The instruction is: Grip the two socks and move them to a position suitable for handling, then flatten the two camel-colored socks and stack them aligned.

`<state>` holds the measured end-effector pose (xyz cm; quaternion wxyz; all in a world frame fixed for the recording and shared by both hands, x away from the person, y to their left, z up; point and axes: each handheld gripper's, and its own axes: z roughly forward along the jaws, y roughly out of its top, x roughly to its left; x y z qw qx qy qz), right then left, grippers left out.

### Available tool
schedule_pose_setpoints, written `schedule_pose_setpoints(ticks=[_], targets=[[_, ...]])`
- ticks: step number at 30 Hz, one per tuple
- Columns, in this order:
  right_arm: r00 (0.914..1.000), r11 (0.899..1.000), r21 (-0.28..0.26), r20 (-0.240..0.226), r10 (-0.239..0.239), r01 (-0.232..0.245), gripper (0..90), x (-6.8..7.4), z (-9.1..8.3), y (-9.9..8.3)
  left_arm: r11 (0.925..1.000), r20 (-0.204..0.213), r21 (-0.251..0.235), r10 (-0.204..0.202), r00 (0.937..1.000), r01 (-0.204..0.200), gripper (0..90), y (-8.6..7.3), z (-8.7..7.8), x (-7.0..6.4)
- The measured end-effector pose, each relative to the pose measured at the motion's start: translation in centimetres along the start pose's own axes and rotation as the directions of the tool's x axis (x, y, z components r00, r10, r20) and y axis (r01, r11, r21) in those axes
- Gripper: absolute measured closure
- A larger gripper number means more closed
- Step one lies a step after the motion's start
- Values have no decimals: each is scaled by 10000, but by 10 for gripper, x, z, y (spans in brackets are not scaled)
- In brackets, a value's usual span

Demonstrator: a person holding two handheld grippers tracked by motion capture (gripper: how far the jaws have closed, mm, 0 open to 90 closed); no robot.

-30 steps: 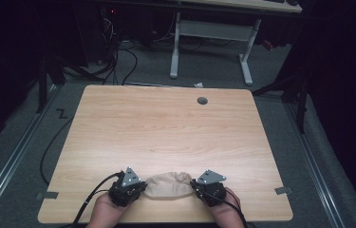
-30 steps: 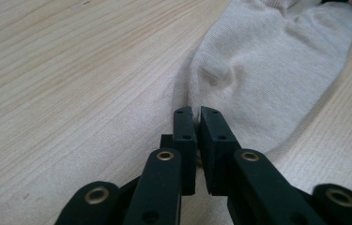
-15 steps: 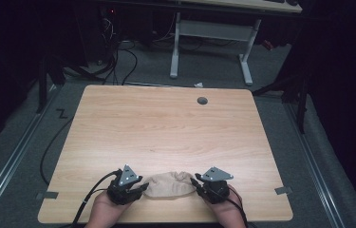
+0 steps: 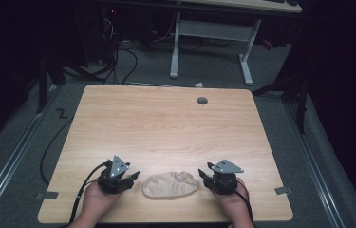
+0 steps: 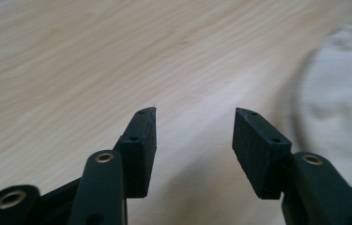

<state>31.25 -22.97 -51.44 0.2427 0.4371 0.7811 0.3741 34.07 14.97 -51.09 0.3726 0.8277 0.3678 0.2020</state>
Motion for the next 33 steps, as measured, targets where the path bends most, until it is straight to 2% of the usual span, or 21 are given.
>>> schedule_pose_setpoints(ticks=[1,2,3,4,5,6,7,8,9,10,13,17,21,24,26,33], targets=[[9999,10000,-11,107,93,-92,530,-4,0,-1,9997,-118,10,-249,9996,249,498,-1,0,9],[9990,9996,-21,342,290,-290,522,-13,1,-2,9975,-411,42,-699,9967,702,495,-6,-1,25],[9983,9994,3,471,356,-357,517,-18,1,-3,9957,-540,17,-923,9943,925,494,-8,-2,32],[9983,9994,3,471,356,-357,517,-18,1,-3,9957,-540,17,-923,9943,925,493,-8,-2,32],[9968,9990,41,667,436,-439,512,-24,2,-4,9938,-640,23,-1109,9918,1113,493,-10,-3,39],[9917,9970,54,1036,756,-766,506,-36,1,-6,9904,-737,28,-1373,9878,1378,488,-13,-4,48],[9917,9970,54,1036,756,-766,506,-36,1,-6,9904,-737,28,-1373,9878,1378,488,-13,-4,48],[9896,9963,22,1162,851,-860,506,-42,0,-8,9892,-756,0,-1461,9864,1465,488,-14,-5,50],[9831,9924,-16,1362,1224,-1233,504,-51,-3,-13,9889,-770,5,-1484,9859,1489,484,-14,-5,52],[9831,9924,-16,1362,1224,-1233,504,-51,-3,-13,9885,-840,-13,-1506,9850,1510,484,-14,-5,53],[9769,9888,2,1549,1473,-1491,497,-63,-4,-19,9869,-884,90,-1597,9832,1611,476,-15,-2,55],[9768,9880,84,1518,1512,-1542,497,-64,-4,-22,9866,-844,22,-1624,9831,1632,475,-14,-1,55],[9787,9894,110,1484,1418,-1450,496,-63,-2,-20,9875,-751,229,-1539,9852,1560,470,-15,2,54],[9816,9908,178,1391,1307,-1344,497,-59,0,-19,9894,-746,298,-1399,9873,1424,466,-16,1,51],[9841,9928,169,1356,1148,-1182,497,-56,-1,-18,9926,-719,271,-1159,9907,1181,465,-14,-2,47],[9881,9959,340,1324,781,-833,496,-46,-1,-17,9948,-685,248,-971,9929,989,463,-11,0,42]])
